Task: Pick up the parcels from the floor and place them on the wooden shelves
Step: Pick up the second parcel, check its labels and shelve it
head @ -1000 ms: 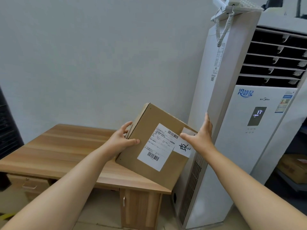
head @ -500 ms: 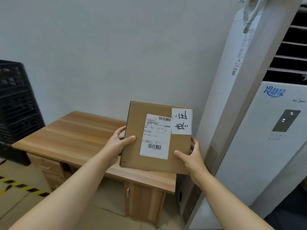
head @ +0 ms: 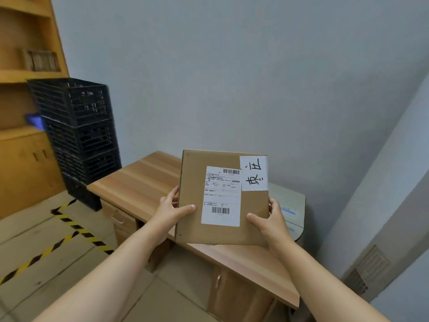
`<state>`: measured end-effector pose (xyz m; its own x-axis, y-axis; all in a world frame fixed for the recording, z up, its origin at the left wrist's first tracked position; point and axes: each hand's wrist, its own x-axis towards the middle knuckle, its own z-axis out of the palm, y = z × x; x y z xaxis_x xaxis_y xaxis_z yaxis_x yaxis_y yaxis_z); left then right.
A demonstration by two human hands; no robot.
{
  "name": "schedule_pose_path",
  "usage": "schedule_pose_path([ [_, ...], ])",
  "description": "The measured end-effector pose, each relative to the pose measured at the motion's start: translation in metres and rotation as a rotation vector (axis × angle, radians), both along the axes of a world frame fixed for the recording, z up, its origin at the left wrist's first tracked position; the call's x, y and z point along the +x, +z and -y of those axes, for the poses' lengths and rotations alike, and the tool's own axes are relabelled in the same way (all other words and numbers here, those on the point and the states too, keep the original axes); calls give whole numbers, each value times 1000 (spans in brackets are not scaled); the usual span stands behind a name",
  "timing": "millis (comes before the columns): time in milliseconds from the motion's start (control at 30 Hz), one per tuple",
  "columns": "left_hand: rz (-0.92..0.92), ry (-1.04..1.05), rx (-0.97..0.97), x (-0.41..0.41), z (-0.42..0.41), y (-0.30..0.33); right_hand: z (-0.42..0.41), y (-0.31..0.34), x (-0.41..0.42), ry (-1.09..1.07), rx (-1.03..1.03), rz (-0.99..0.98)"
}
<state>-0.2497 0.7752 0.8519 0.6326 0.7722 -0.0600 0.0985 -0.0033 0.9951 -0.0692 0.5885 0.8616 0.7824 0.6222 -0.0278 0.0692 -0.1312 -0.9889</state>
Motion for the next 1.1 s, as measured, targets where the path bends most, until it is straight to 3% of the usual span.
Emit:
schedule_pose_path([
  [433, -51, 244, 82, -90, -188, -2, -241, 8, -59, 185, 10, 141],
  [667, -10, 414, 89, -131, -251, -9, -342, 3, -96, 347, 28, 204],
  [1100, -191, 709, 275, -153, -354, 1, -526, -3, -118, 699, 55, 426],
])
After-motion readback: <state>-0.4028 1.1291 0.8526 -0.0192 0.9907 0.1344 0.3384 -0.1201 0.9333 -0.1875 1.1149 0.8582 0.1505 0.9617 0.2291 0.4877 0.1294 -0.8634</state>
